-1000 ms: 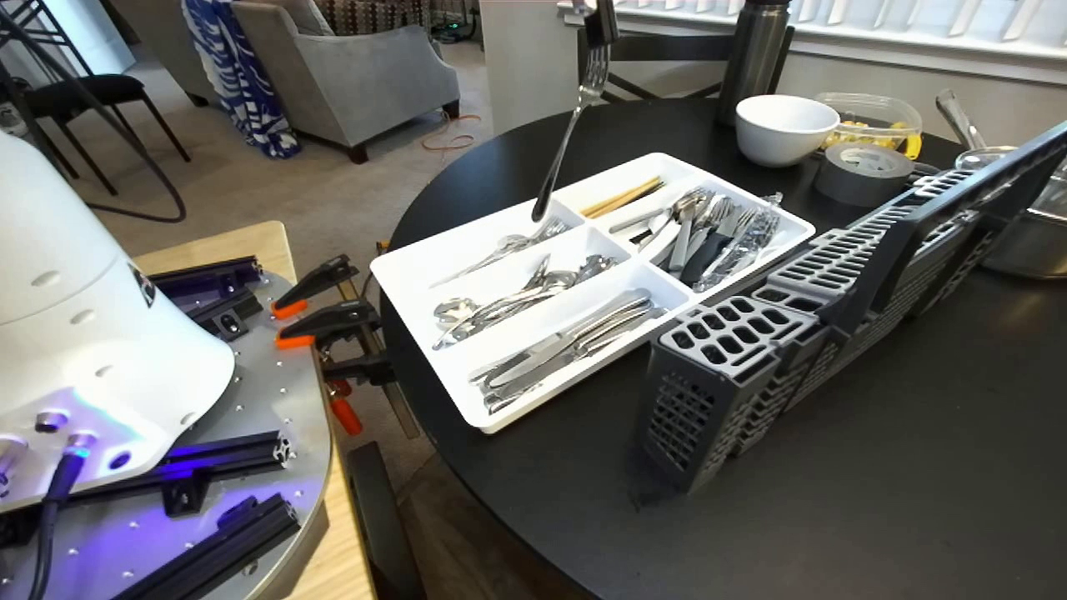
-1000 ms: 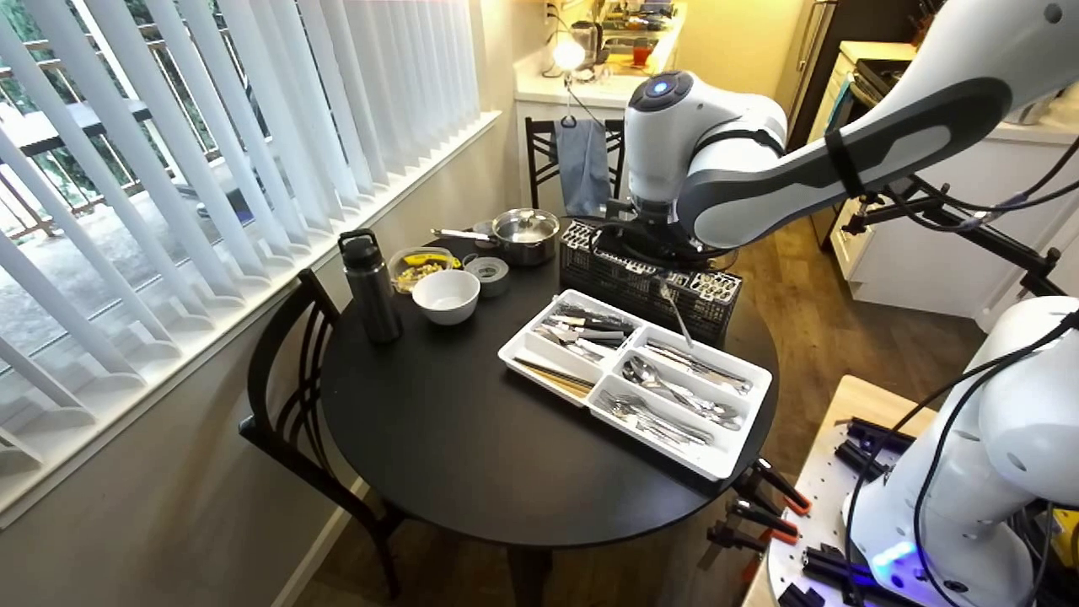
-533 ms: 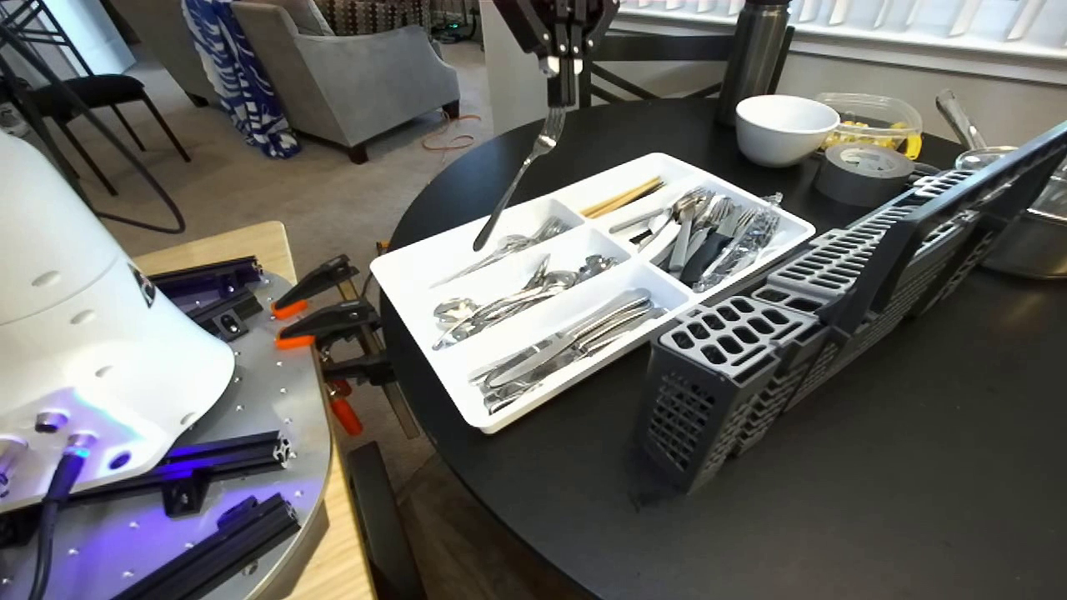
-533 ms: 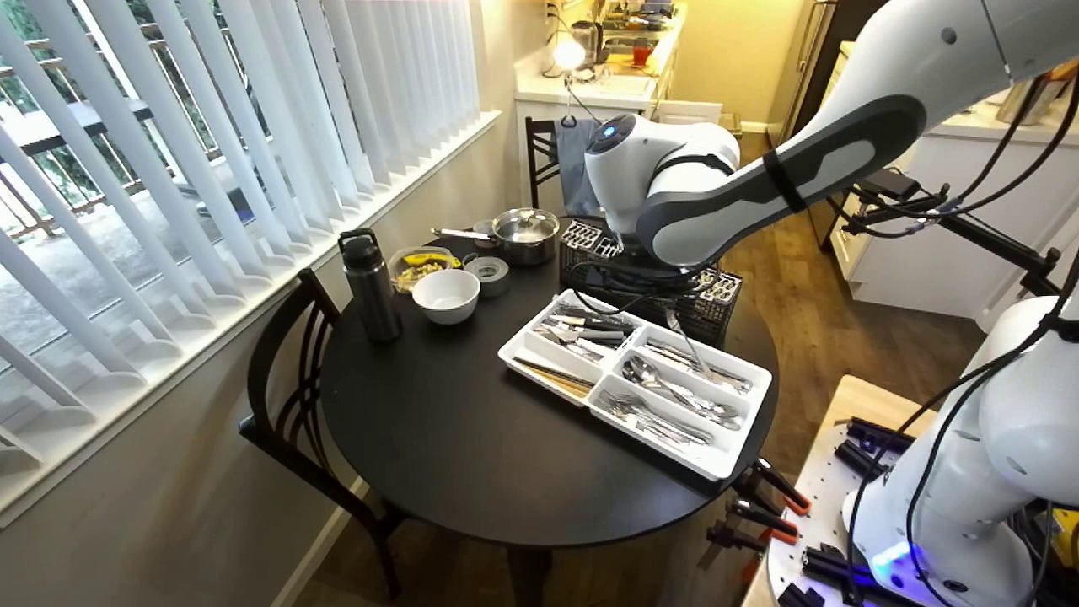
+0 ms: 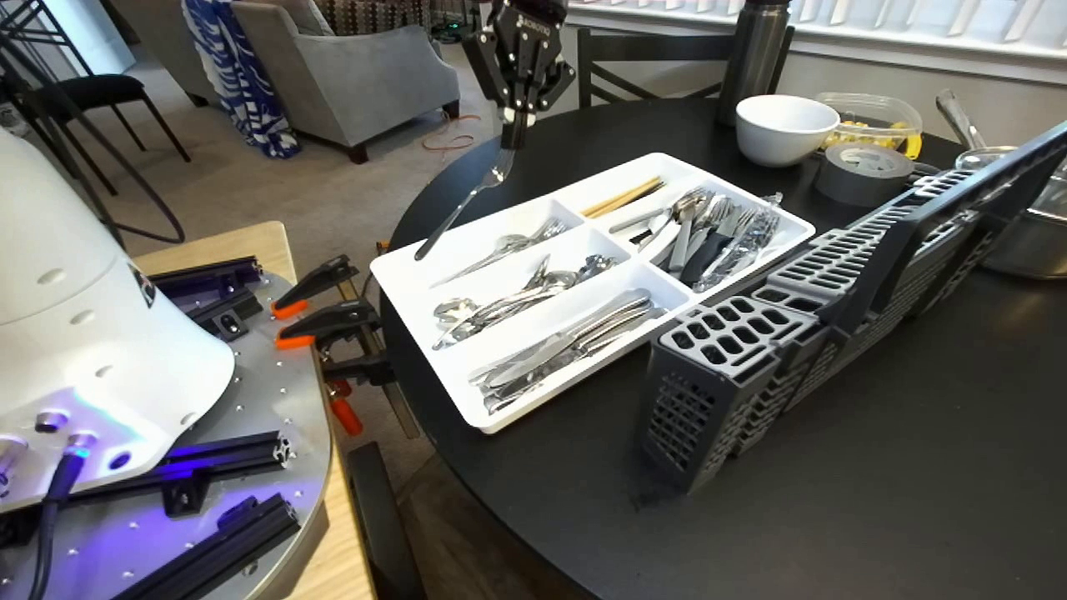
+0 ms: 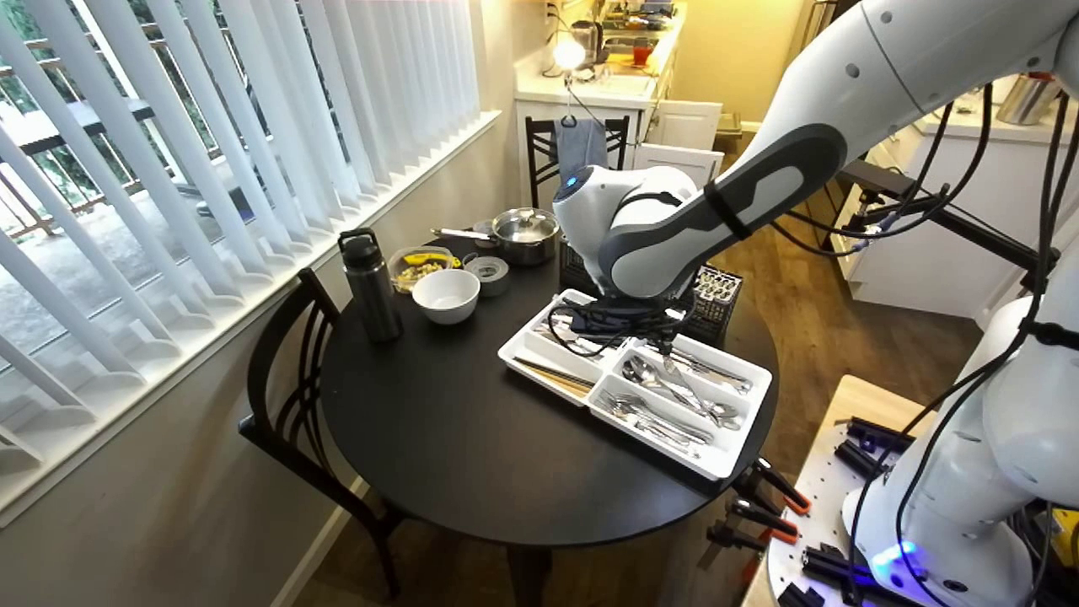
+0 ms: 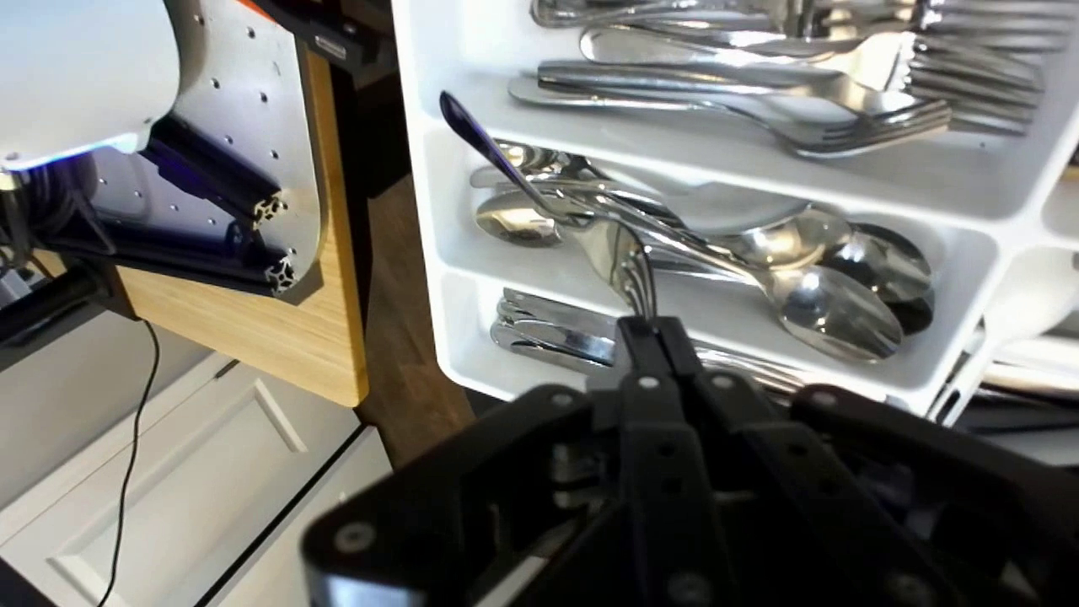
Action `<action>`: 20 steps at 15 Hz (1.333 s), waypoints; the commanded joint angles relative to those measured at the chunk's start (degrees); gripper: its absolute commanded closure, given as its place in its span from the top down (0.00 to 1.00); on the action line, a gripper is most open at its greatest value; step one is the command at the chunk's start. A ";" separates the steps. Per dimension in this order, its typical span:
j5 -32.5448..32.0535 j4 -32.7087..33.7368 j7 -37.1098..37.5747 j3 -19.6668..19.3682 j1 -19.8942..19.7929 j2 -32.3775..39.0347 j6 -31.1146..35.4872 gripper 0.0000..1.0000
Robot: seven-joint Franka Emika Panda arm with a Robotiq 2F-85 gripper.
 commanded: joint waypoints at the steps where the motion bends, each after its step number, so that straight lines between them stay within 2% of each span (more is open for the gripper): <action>1: 0.91 0.79 -0.71 0.76 2.01 3.07 -1.30 0.03; 10: 0.51 0.74 -1.61 2.34 6.51 6.02 0.26 0.03; 20: -1.99 2.10 -2.86 1.72 6.97 6.43 6.75 0.03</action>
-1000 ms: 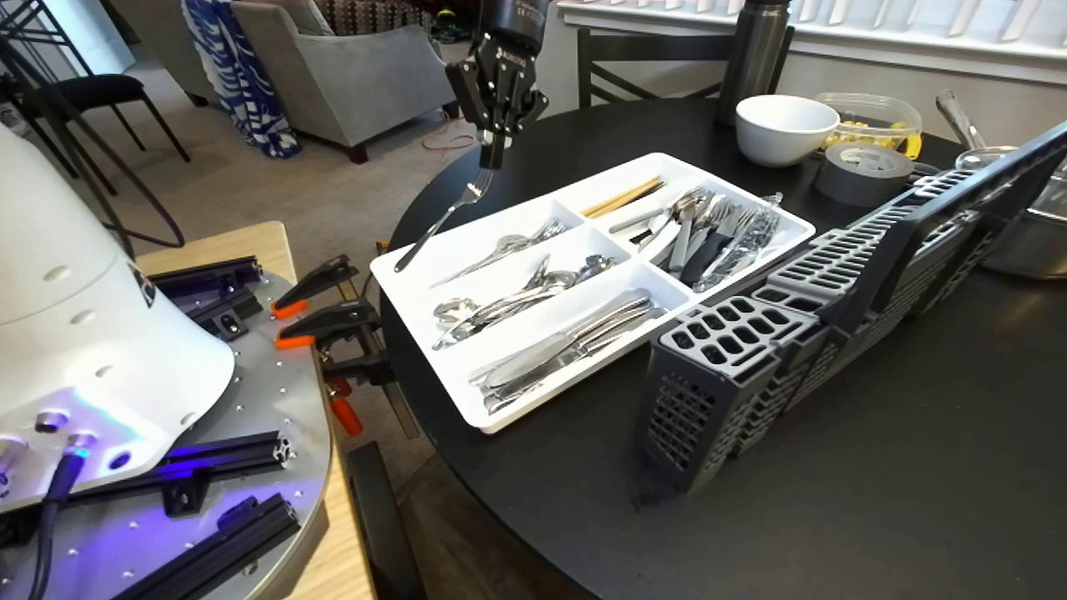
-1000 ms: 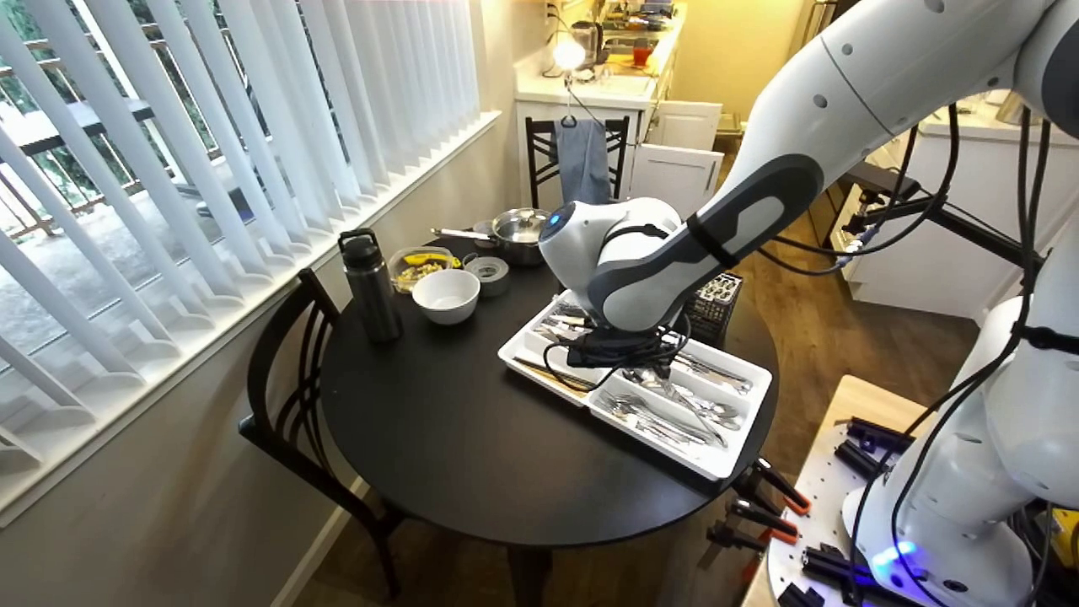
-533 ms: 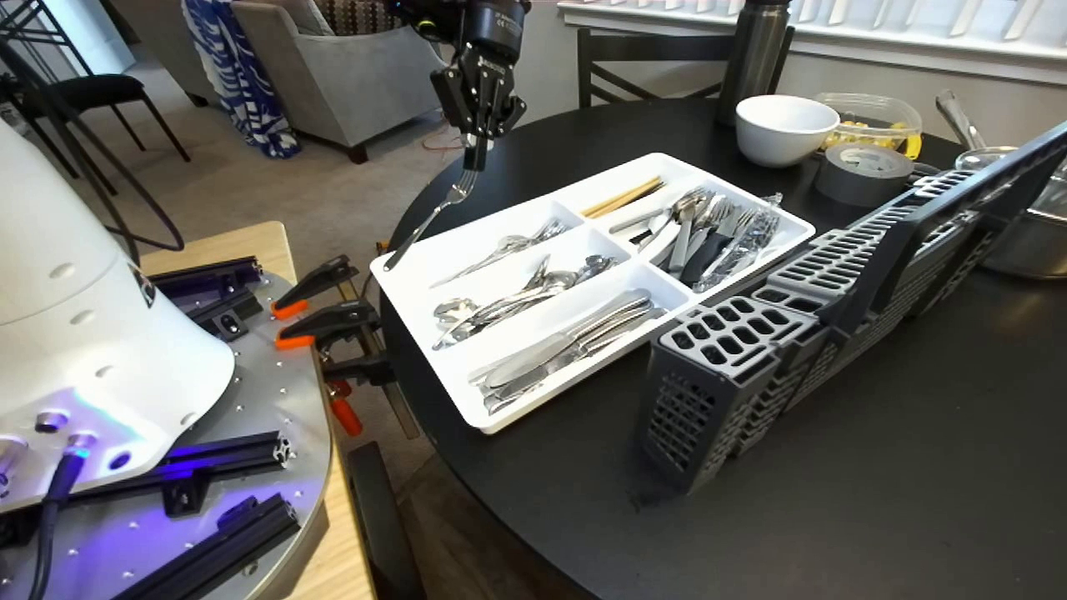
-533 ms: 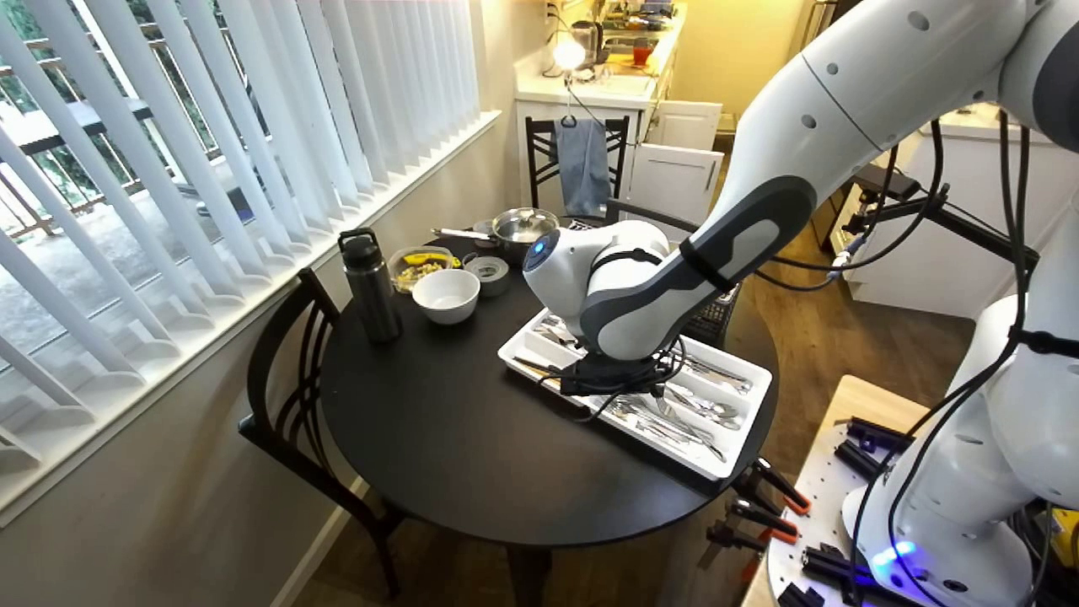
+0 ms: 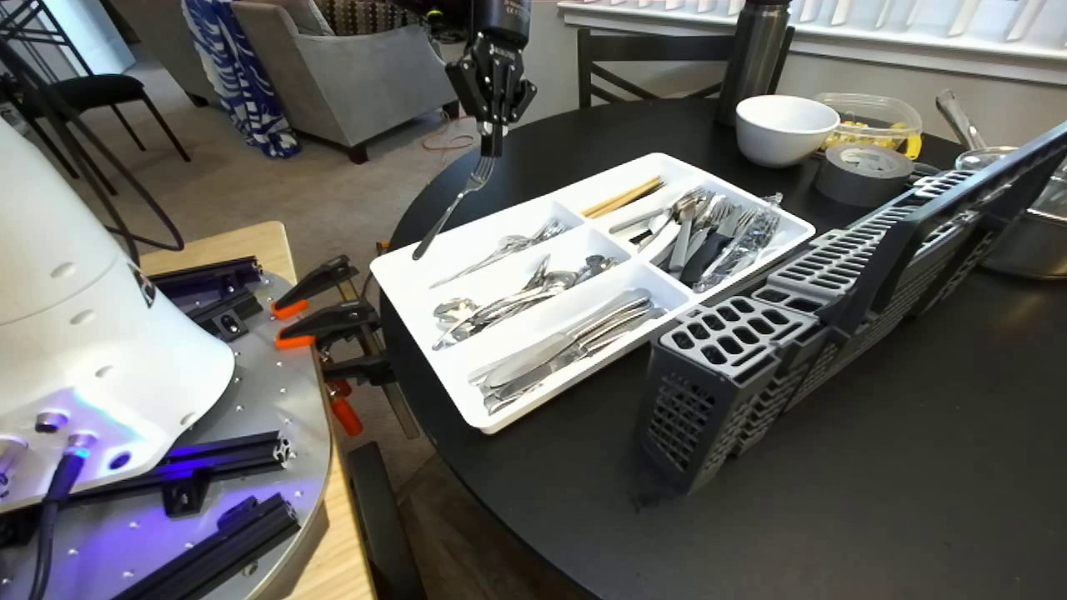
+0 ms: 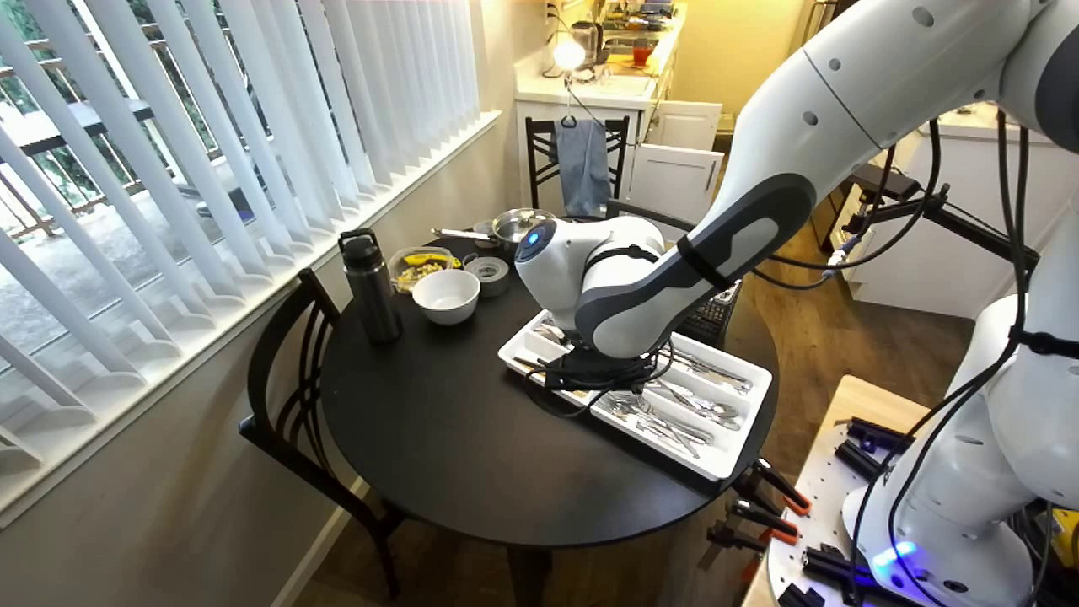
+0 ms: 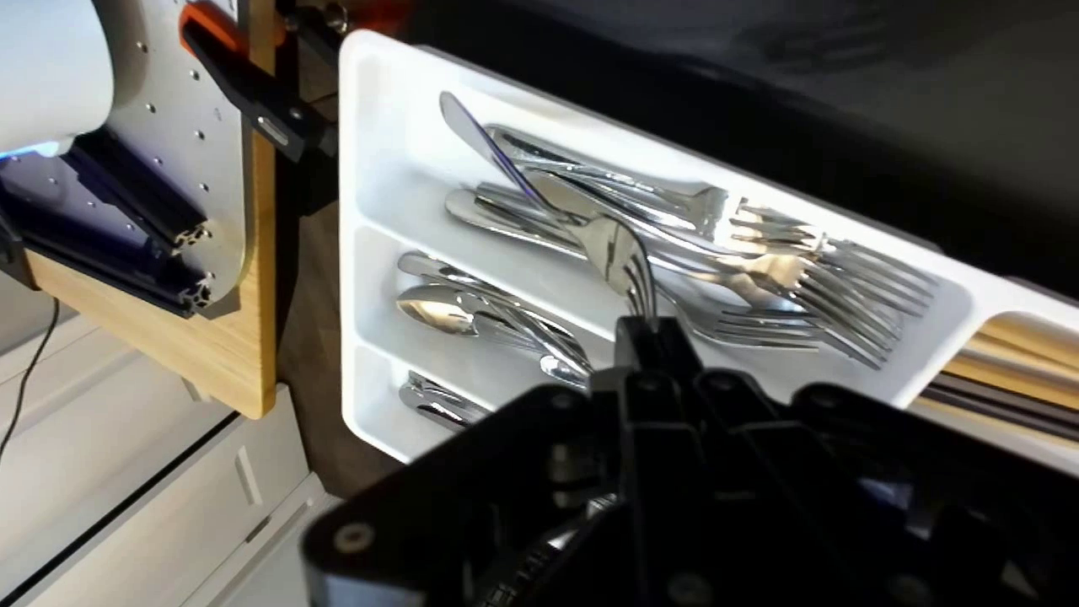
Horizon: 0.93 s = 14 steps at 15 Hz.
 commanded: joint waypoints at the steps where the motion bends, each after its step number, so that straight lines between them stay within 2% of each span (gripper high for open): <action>1: -1.76 0.22 -2.26 -0.66 -0.33 0.62 3.07 0.03; 7: -6.93 -0.15 -1.50 -2.46 -0.48 1.78 5.16 0.03; 9: -7.47 -0.08 -1.09 -2.88 -0.44 1.95 4.93 0.30; 14: -7.33 -0.33 -0.67 -3.16 -0.38 1.37 5.66 0.61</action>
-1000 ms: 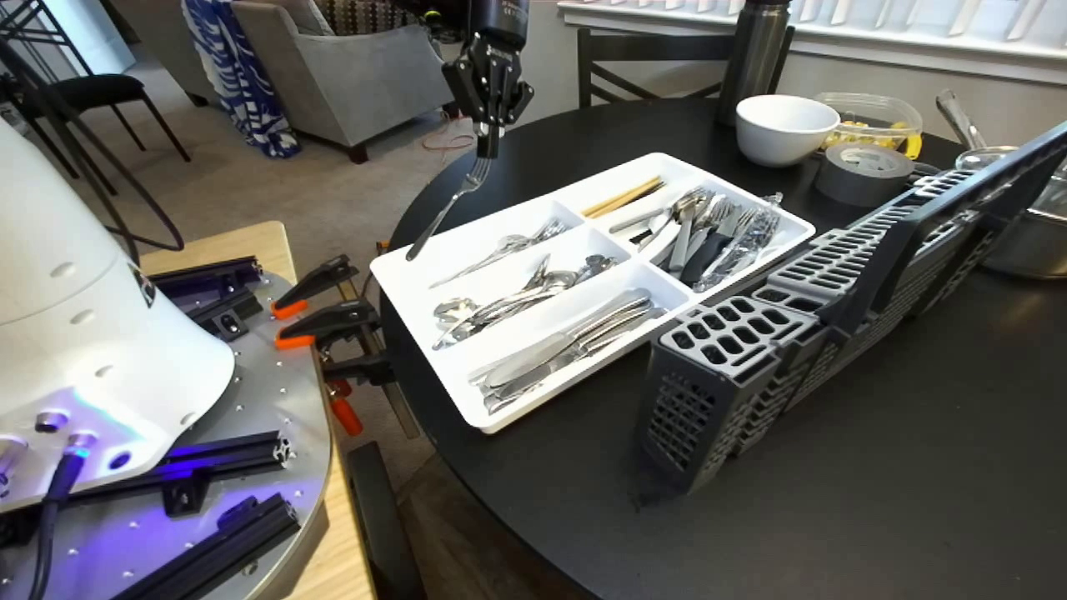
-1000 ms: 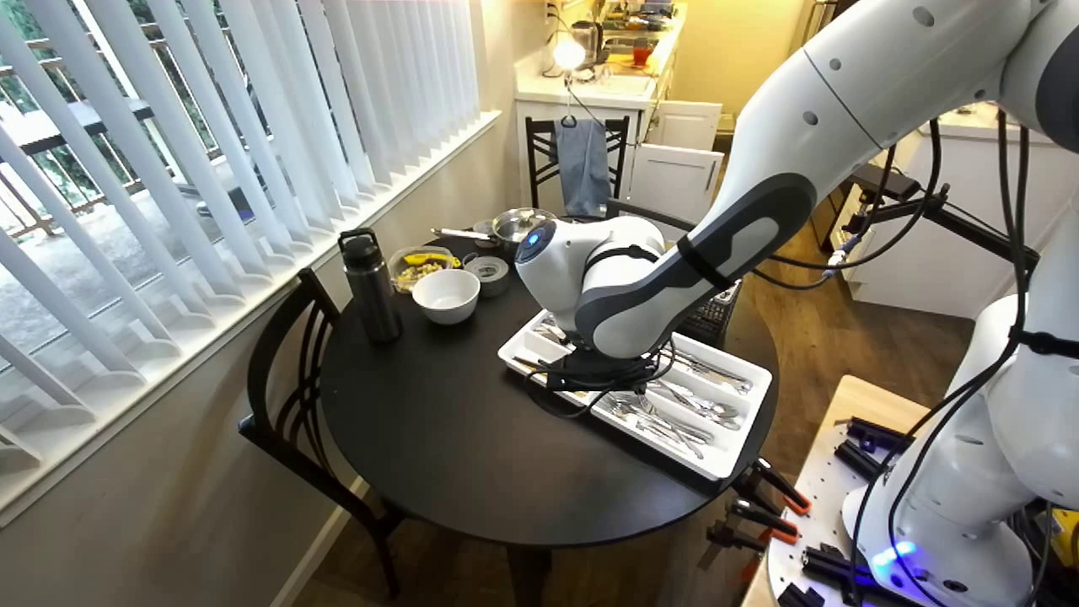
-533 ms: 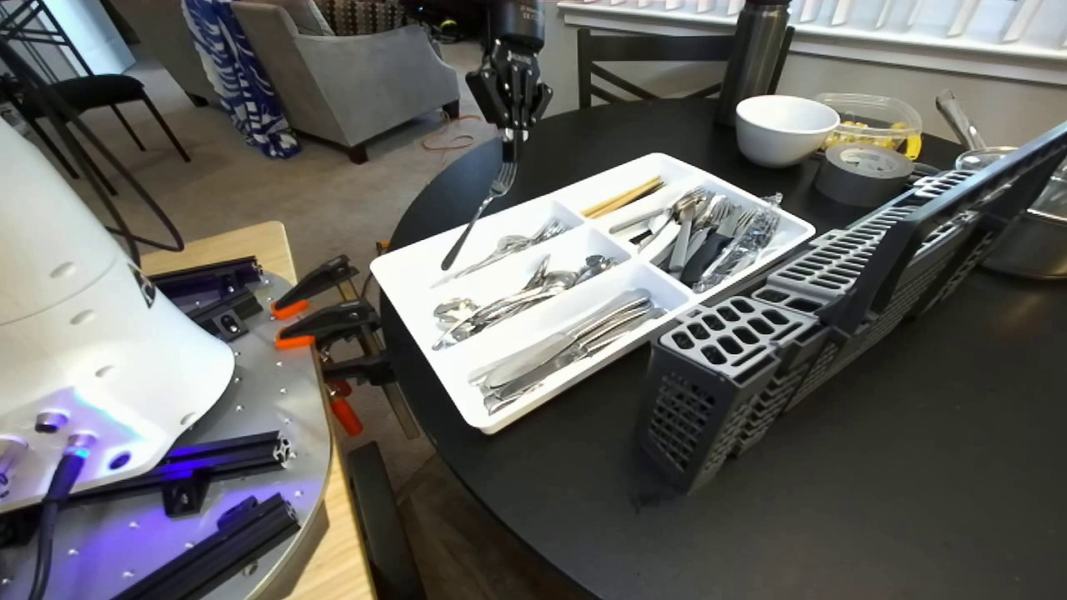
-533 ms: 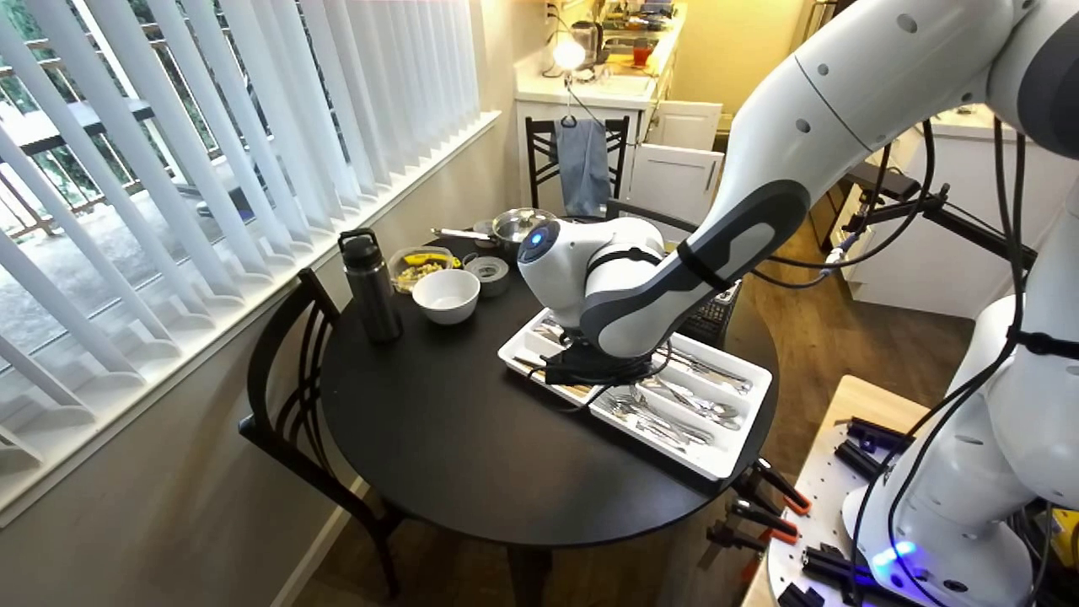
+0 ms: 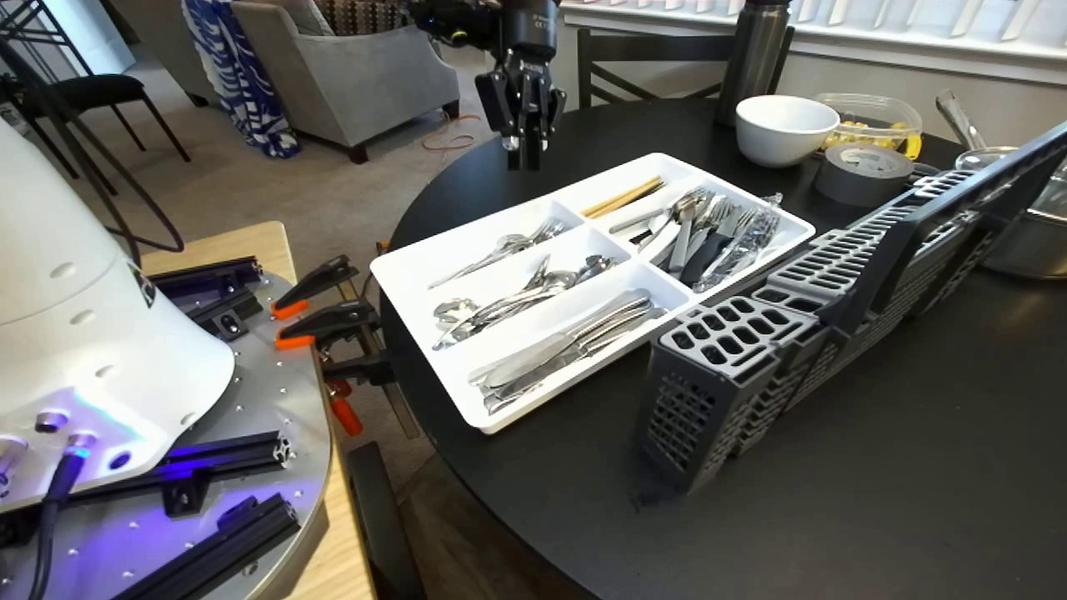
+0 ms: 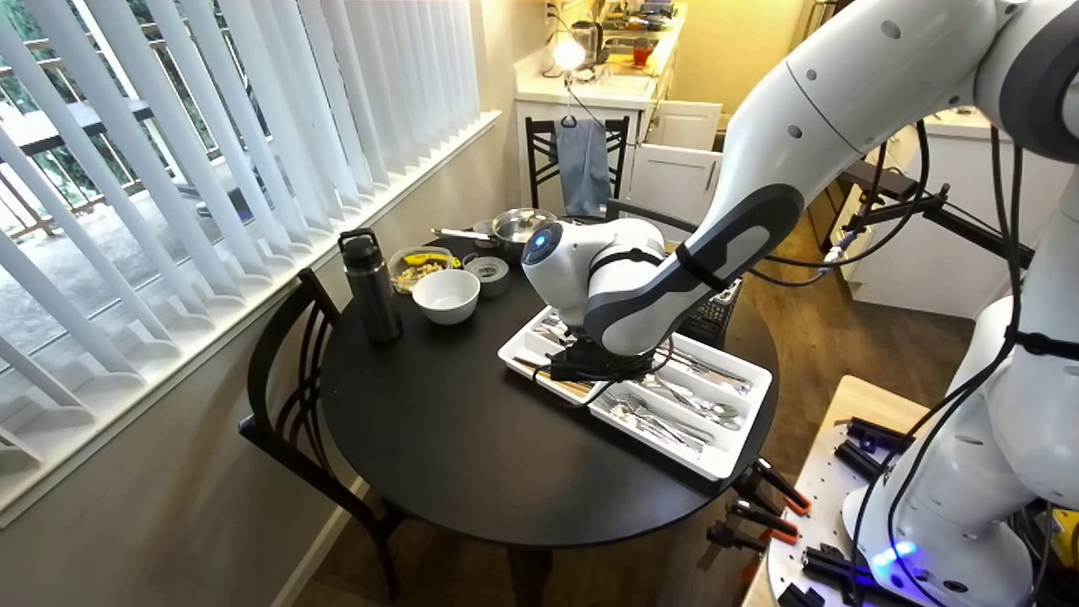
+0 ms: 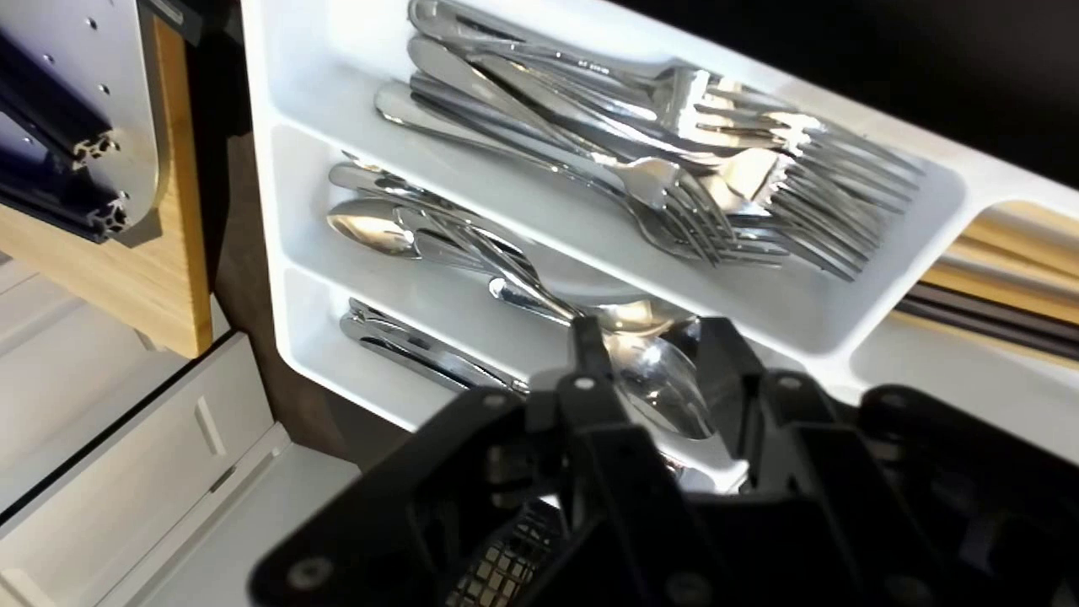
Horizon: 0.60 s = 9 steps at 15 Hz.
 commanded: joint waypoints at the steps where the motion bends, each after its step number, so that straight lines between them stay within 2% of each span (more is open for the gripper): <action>1: -0.88 -0.57 -0.30 -0.17 -0.27 -0.88 2.09 0.66; 4: -0.74 -1.08 -0.21 -0.38 -0.40 -1.90 4.18 0.85; 5: 0.04 0.18 -0.03 -0.21 -0.05 -0.18 2.27 0.66; 8: 0.03 0.18 -0.02 -0.32 -0.11 -0.53 2.78 0.85; 9: 0.03 0.18 -0.02 -0.32 -0.12 -0.56 2.79 0.85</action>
